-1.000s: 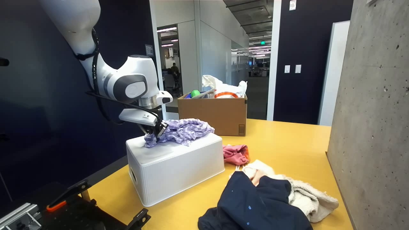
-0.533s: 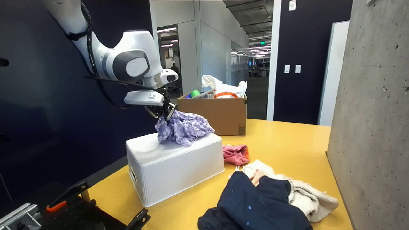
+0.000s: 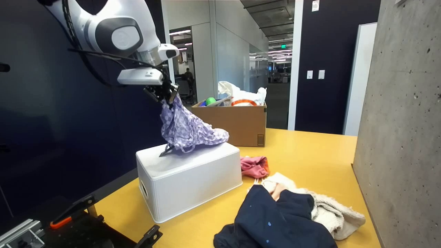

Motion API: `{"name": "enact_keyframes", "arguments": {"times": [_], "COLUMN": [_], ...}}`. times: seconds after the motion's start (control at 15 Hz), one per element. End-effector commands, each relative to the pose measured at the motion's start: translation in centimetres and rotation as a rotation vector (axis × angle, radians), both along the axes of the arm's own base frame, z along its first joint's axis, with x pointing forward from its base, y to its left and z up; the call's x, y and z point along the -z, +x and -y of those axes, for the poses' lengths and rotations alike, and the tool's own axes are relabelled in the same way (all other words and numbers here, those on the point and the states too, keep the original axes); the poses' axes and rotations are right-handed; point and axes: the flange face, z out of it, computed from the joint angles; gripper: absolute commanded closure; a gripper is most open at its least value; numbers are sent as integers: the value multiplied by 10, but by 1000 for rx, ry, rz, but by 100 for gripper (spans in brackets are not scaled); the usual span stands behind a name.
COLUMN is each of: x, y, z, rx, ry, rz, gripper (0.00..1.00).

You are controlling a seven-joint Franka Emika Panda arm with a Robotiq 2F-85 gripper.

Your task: Remove the purple clothing from the top of the container then put the dark blue shirt on top of the container.

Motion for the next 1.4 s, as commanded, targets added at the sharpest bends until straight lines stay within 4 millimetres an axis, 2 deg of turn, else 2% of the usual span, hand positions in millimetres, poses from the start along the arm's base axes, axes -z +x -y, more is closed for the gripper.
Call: {"name": "enact_keyframes", "arguments": {"times": [0.0,0.2,0.33,0.47,0.67,0.87,0.93,1.07,1.2,1.27,1.33], "x": [-65,-101,-108,-97,-66,-39,-35,-30,-35,-37,-38], "y": [-12,-15,-16,-16,-17,-7,-1,15,33,40,42], "z": [59,136,197,256,334,399,417,441,445,444,438], "rx": [71,185,267,340,438,527,550,591,604,605,599], "ry": [-14,-41,-70,-92,-104,-87,-74,-60,-22,2,32], "rz": [91,170,196,192,175,174,175,204,232,238,240], "gripper": [98,98,98,98,98,98,98,98,98,66,65]}}
